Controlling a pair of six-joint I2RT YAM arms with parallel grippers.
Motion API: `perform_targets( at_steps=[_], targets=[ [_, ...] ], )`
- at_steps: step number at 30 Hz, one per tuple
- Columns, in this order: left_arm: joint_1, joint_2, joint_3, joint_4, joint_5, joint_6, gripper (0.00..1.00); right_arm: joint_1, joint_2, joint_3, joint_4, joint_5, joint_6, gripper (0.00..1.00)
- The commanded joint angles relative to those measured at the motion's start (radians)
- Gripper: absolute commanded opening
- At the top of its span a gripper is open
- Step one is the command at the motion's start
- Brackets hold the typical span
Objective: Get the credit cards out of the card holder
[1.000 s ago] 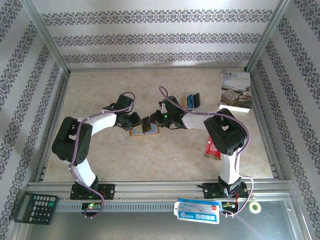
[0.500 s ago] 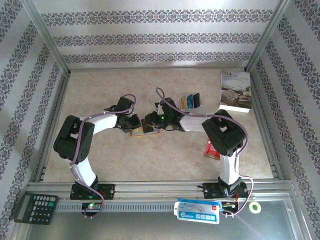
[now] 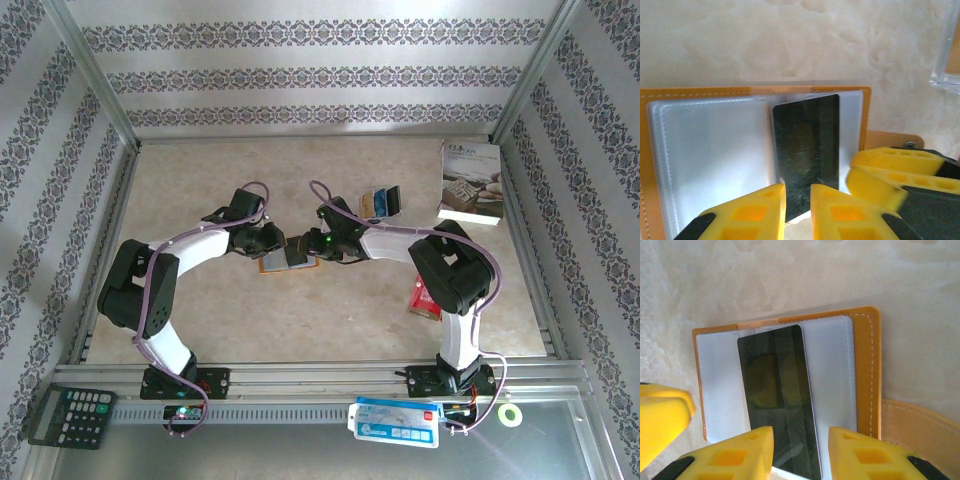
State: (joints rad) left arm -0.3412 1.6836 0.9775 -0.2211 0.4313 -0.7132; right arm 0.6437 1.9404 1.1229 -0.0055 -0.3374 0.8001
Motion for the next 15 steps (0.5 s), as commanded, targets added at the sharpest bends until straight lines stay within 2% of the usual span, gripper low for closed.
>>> perform_targets(
  at_steps=[1,7,15],
  targets=[
    [-0.009,0.005,0.008,0.053,0.035,-0.029,0.21,0.005,0.036,0.039,-0.031,-0.013,-0.030,0.34],
    [-0.009,0.066,0.005,0.103,0.082,-0.051,0.20,0.004,0.063,0.057,-0.042,-0.018,-0.032,0.33],
    [-0.010,0.130,0.019,0.055,0.011,-0.031,0.15,-0.003,0.062,0.049,-0.017,-0.061,-0.035,0.32]
  ],
)
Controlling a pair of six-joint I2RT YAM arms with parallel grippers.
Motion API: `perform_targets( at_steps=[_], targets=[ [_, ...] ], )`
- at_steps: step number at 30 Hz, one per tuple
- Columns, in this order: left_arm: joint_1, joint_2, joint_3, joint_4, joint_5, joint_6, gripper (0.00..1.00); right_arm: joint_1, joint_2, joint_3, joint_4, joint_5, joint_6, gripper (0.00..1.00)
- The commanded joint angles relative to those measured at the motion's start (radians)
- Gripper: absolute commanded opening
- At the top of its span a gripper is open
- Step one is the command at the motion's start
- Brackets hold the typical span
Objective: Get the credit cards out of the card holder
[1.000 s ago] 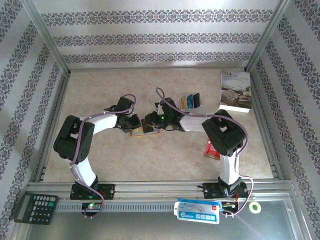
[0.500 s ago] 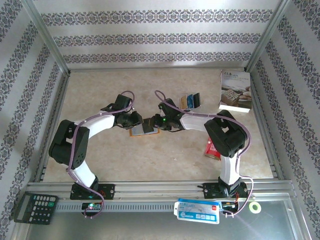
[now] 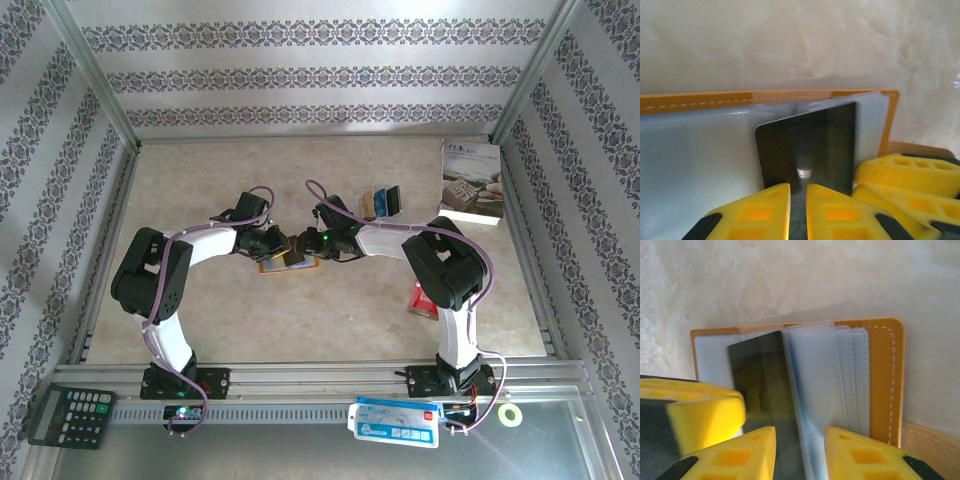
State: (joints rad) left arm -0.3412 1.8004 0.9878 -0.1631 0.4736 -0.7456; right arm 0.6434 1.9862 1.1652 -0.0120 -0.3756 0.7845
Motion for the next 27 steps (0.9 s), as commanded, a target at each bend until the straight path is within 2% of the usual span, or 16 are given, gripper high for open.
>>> perform_targets(
  at_steps=[1,7,17,19,23,27],
  targets=[
    [-0.009,0.017,0.003,-0.003,-0.036,0.003,0.15,-0.003,0.009,0.004,-0.009,-0.021,-0.022,0.32],
    [-0.009,0.030,-0.036,-0.014,-0.077,0.013,0.10,-0.001,-0.036,-0.006,-0.010,-0.016,-0.046,0.32],
    [-0.009,0.035,-0.067,-0.009,-0.098,0.012,0.09,0.005,0.007,0.025,-0.020,-0.050,-0.039,0.31],
    [-0.010,0.032,-0.070,-0.006,-0.096,0.008,0.11,0.005,0.014,0.029,-0.031,-0.045,-0.040,0.31],
    [-0.003,0.018,-0.091,0.024,-0.082,-0.019,0.23,0.008,0.031,0.037,-0.052,-0.037,-0.041,0.32],
    [0.017,0.010,-0.134,0.105,-0.025,-0.074,0.29,0.014,0.042,0.048,-0.077,-0.025,-0.040,0.33]
  ],
)
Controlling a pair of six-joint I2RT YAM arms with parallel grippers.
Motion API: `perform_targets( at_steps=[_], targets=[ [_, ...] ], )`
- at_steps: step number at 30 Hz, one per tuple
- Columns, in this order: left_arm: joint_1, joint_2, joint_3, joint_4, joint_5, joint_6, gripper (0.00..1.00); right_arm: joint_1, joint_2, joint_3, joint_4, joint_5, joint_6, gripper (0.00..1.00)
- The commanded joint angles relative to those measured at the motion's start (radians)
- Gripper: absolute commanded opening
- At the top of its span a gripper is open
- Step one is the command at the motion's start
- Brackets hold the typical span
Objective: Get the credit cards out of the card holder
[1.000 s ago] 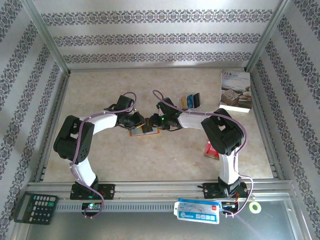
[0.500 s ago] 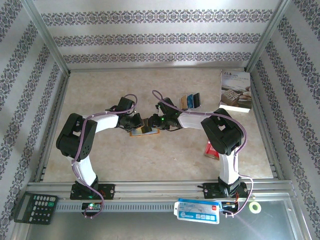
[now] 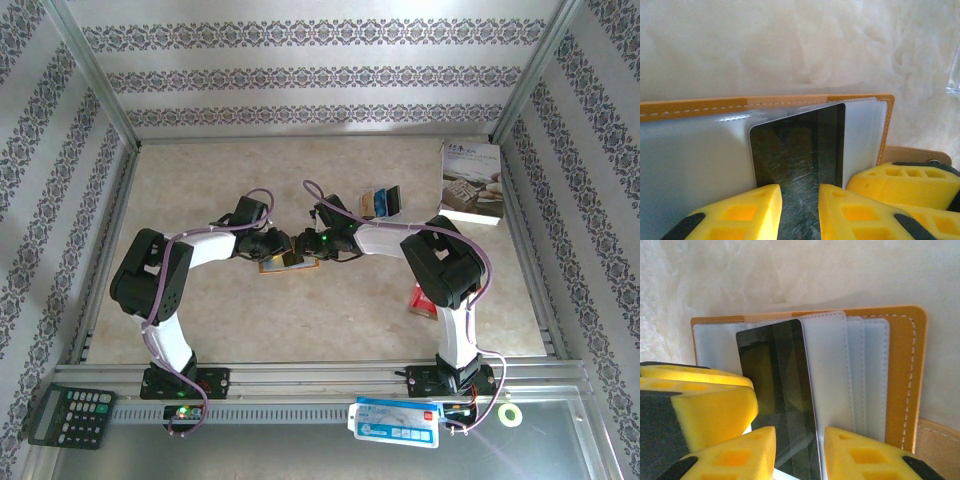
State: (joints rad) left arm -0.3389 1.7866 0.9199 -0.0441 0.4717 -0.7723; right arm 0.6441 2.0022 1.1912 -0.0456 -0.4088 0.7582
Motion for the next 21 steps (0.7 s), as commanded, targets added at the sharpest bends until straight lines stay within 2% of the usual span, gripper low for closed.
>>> perform_targets(
  at_steps=[1,8,15,21],
  targets=[
    [0.019,0.023,-0.076,0.001,-0.013,-0.056,0.29,0.014,0.026,0.024,-0.046,0.010,-0.014,0.33],
    [0.049,0.019,-0.128,0.091,0.043,-0.107,0.31,0.022,0.024,0.042,-0.053,-0.013,-0.010,0.34],
    [0.069,0.025,-0.159,0.169,0.094,-0.140,0.32,0.023,0.032,0.051,-0.012,-0.103,0.023,0.33],
    [0.075,0.024,-0.173,0.184,0.099,-0.145,0.32,0.012,0.016,0.023,0.041,-0.109,0.060,0.24]
  ],
)
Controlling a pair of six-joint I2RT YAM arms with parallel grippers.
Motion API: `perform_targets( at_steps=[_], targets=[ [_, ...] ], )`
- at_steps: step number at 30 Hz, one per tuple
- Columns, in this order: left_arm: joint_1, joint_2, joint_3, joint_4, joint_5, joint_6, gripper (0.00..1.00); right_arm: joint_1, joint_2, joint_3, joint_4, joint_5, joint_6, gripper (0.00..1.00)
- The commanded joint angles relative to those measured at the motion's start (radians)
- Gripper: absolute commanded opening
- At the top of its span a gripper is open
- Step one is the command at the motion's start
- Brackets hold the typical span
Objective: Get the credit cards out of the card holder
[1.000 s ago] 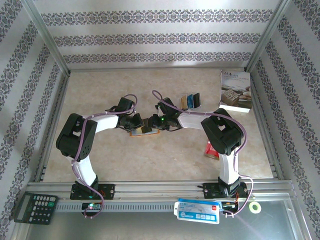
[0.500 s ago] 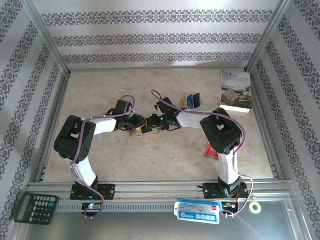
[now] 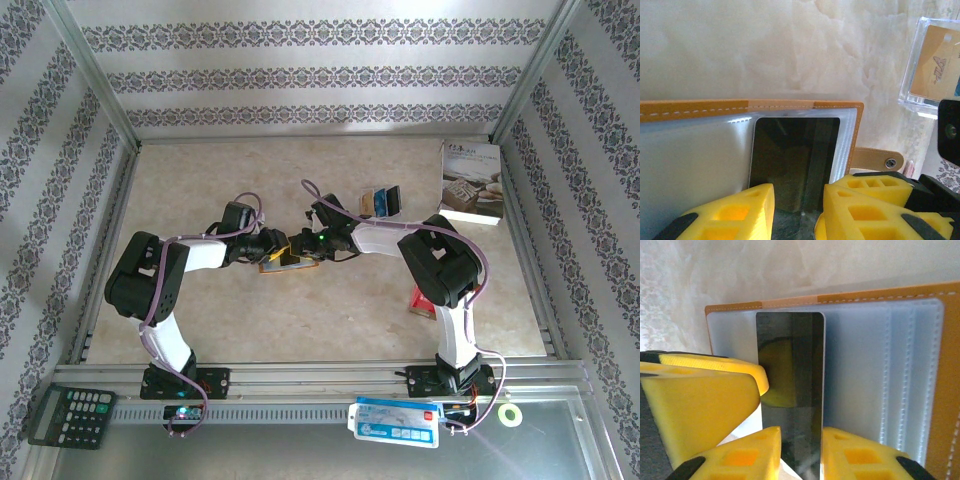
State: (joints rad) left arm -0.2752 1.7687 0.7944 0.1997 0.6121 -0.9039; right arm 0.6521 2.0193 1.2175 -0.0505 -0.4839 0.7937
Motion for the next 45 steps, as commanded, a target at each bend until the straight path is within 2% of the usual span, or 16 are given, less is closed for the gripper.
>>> perform_targets(
  at_steps=[1,5,8,10,16,20,24,27,33,39,45],
  targets=[
    [0.014,0.040,-0.049,-0.060,-0.041,-0.013,0.32,0.000,-0.005,-0.012,0.061,-0.038,0.035,0.22],
    [0.017,0.016,-0.045,-0.073,-0.032,-0.006,0.33,-0.008,-0.031,-0.032,0.079,-0.025,0.050,0.11],
    [0.020,-0.033,-0.031,-0.094,-0.019,-0.003,0.38,-0.015,-0.068,-0.047,0.066,0.010,0.041,0.03],
    [0.023,-0.078,-0.014,-0.124,-0.020,0.007,0.44,-0.024,-0.102,-0.060,0.049,0.039,0.026,0.00],
    [0.062,-0.192,0.040,-0.247,-0.054,0.074,0.65,-0.062,-0.218,-0.102,0.028,0.059,-0.040,0.00],
    [0.097,-0.260,0.059,-0.351,-0.130,0.155,0.80,-0.112,-0.328,-0.129,0.003,0.067,-0.097,0.00],
    [0.123,-0.330,0.073,-0.453,-0.199,0.233,0.91,-0.197,-0.449,-0.131,-0.084,0.116,-0.190,0.00],
    [0.142,-0.391,0.066,-0.500,-0.242,0.274,1.00,-0.272,-0.522,-0.115,-0.188,0.199,-0.262,0.00],
    [0.171,-0.485,0.041,-0.543,-0.287,0.318,1.00,-0.413,-0.585,-0.044,-0.393,0.363,-0.361,0.00],
    [0.179,-0.489,0.033,-0.539,-0.261,0.319,1.00,-0.483,-0.531,0.048,-0.499,0.402,-0.462,0.00],
    [0.179,-0.490,0.031,-0.522,-0.215,0.332,1.00,-0.504,-0.359,0.207,-0.627,0.361,-0.570,0.00]
  ],
)
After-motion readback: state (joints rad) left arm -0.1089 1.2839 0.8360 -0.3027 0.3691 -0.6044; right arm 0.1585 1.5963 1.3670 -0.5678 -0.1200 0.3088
